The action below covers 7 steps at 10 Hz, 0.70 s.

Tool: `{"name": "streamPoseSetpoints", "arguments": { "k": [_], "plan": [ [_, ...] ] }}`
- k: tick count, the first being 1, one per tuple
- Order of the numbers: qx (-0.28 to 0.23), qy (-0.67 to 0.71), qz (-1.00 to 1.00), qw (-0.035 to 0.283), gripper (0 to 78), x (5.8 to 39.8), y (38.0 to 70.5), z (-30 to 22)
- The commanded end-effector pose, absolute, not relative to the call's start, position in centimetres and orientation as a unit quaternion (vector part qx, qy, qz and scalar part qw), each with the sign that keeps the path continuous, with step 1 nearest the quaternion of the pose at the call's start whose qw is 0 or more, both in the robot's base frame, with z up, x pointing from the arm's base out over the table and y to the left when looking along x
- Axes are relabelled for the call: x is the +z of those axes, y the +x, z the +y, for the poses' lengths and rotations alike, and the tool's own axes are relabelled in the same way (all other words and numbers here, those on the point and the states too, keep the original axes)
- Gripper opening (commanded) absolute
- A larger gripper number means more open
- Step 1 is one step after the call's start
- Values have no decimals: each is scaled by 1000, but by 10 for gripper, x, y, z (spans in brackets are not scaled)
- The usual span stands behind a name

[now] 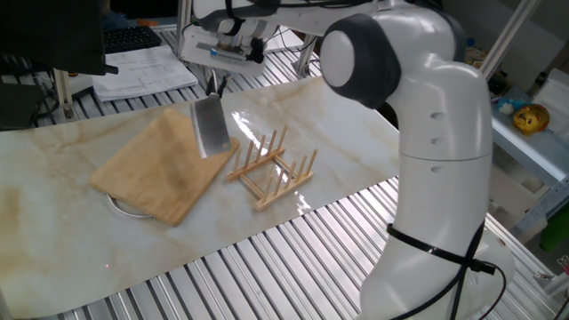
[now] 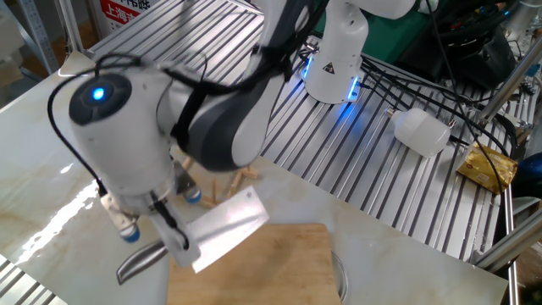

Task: Put the knife on the knife rack

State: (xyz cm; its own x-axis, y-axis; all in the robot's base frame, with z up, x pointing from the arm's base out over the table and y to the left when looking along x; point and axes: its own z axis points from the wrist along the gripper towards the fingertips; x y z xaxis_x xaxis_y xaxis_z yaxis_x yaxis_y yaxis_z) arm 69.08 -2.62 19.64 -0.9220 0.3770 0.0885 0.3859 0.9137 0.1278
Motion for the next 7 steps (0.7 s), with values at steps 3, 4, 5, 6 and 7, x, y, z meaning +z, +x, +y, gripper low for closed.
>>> {"name": "streamPoseSetpoints", "arguments": {
  "k": [3,4,5,6,7],
  "plan": [
    [-62,-163,-984,37,12,215,664,-39],
    [-61,-156,-985,39,12,217,659,-40],
    [-60,-154,-985,40,12,218,659,-41],
    [-54,-142,-988,43,12,220,654,-43],
    [-50,-134,-989,46,12,222,652,-45]
  ]
}}
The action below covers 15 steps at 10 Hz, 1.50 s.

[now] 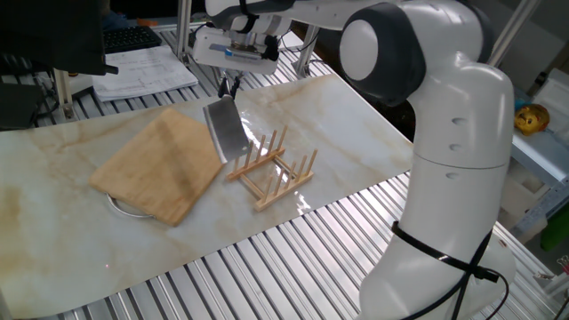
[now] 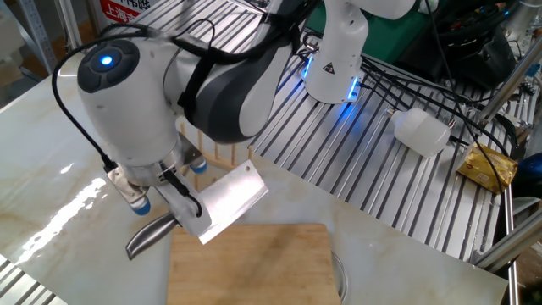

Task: Put the knife on the knife rack

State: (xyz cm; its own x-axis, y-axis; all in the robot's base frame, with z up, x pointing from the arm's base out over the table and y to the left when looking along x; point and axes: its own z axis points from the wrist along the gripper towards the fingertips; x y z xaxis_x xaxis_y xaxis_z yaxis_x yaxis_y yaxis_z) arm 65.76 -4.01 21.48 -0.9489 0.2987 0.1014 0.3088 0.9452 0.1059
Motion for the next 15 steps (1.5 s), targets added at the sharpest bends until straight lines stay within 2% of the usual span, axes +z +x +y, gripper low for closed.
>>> {"name": "streamPoseSetpoints", "arguments": {
  "k": [1,15],
  "plan": [
    [-49,-129,-989,49,12,224,650,-46],
    [-34,-106,-992,68,12,228,641,-48]
  ]
}}
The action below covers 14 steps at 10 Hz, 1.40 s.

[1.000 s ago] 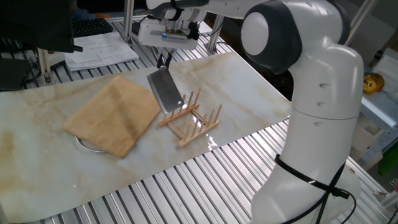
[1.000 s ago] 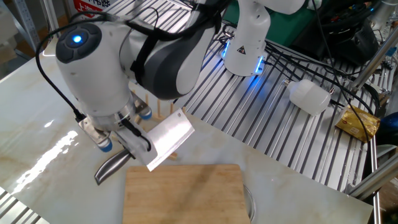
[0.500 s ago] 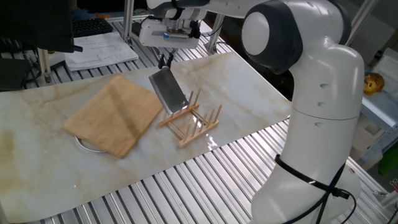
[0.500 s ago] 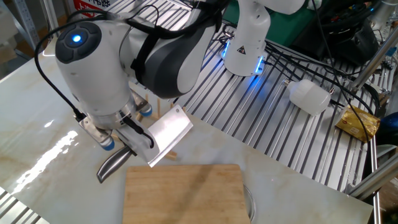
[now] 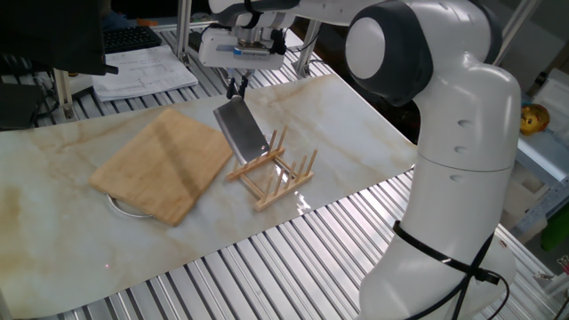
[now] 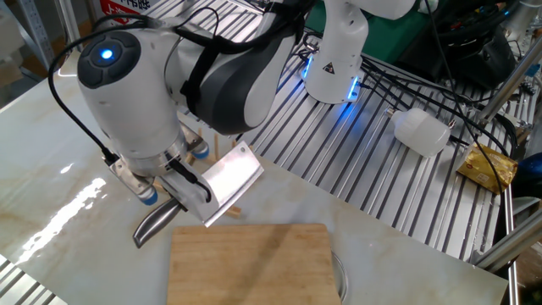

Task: Put the knife on the knife rack

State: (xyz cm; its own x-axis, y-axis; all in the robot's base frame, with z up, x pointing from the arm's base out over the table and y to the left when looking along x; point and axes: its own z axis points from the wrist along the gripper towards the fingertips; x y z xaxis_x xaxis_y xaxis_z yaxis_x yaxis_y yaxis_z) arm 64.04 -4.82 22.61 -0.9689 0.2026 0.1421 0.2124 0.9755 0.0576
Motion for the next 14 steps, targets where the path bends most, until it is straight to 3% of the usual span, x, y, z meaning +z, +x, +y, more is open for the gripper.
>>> {"name": "streamPoseSetpoints", "arguments": {
  "k": [1,8,9,14],
  "plan": [
    [-34,-107,-991,68,12,228,641,-48],
    [-6,-112,-993,35,12,228,641,-48],
    [10,-108,-993,35,12,228,641,-48],
    [1,-107,-993,53,12,235,637,-49]
  ]
}}
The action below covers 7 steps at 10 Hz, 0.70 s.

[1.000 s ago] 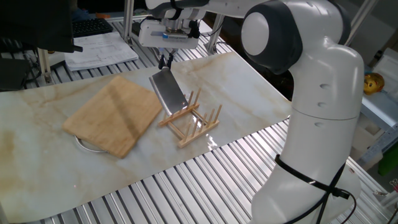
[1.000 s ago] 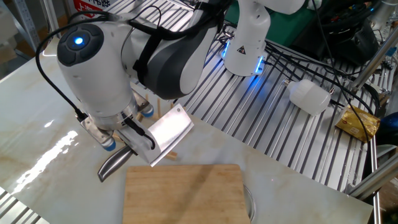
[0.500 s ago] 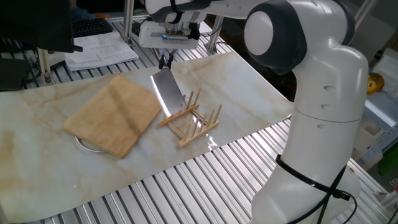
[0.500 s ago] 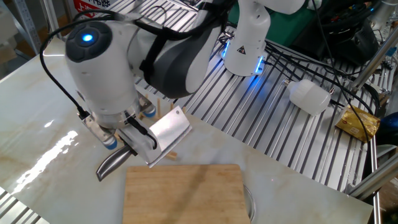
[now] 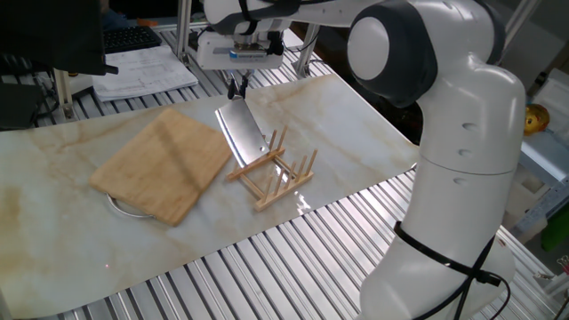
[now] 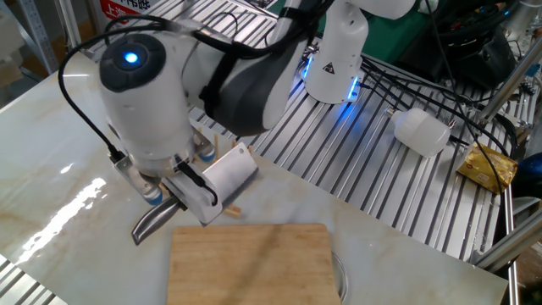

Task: Put the knife on the knife rack

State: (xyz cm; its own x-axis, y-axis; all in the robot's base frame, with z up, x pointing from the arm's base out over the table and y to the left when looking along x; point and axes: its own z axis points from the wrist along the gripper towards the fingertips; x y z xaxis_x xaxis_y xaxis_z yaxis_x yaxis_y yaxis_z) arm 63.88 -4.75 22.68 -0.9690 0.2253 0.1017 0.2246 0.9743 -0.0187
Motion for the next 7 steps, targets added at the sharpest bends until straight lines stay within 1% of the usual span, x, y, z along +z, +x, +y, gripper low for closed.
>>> {"name": "streamPoseSetpoints", "arguments": {
  "k": [1,5,7],
  "plan": [
    [4,-100,-994,52,12,237,634,-49],
    [15,-76,-995,68,12,254,622,-54],
    [23,-66,-995,67,12,254,615,-54]
  ]
}}
